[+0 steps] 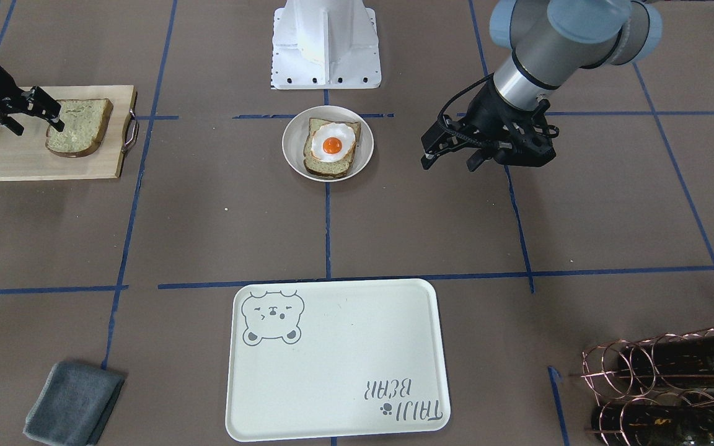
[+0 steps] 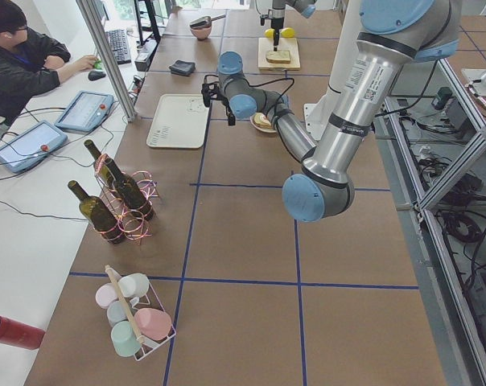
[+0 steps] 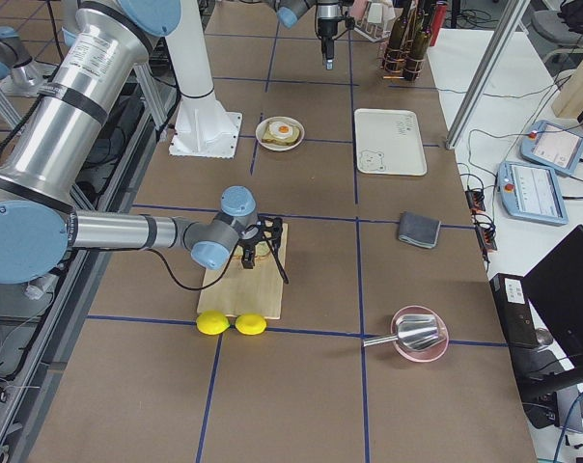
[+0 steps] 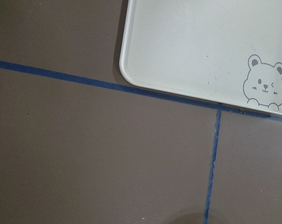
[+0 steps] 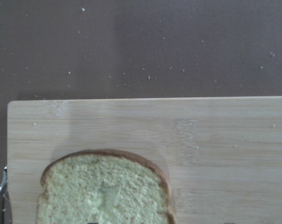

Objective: Make sandwich and place on tray
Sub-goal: 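Lower the right gripper and grasp the bread slice edge on the cutting board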

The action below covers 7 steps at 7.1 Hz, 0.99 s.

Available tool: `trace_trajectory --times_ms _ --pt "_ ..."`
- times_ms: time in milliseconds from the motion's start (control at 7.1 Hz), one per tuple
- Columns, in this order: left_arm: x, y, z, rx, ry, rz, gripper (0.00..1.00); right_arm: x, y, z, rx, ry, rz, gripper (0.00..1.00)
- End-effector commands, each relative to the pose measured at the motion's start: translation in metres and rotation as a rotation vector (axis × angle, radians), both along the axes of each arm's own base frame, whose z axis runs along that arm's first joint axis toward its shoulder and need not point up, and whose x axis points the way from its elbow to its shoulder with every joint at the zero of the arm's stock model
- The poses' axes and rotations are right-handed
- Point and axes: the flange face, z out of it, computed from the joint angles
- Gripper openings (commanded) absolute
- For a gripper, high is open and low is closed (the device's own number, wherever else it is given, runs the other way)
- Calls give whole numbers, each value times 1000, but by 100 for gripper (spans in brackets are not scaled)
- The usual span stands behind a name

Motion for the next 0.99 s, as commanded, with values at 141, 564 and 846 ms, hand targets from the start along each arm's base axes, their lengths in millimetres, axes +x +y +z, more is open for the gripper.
trace_trajectory --times_ms 141,564,846 --pt "1 1 0 5 3 -2 100 2 7 4 -8 9 -14 44" --pt "2 0 2 3 -1 -1 100 4 9 6 -12 13 -17 32" --pt "2 0 2 3 -1 -1 100 3 9 6 -12 13 -20 44"
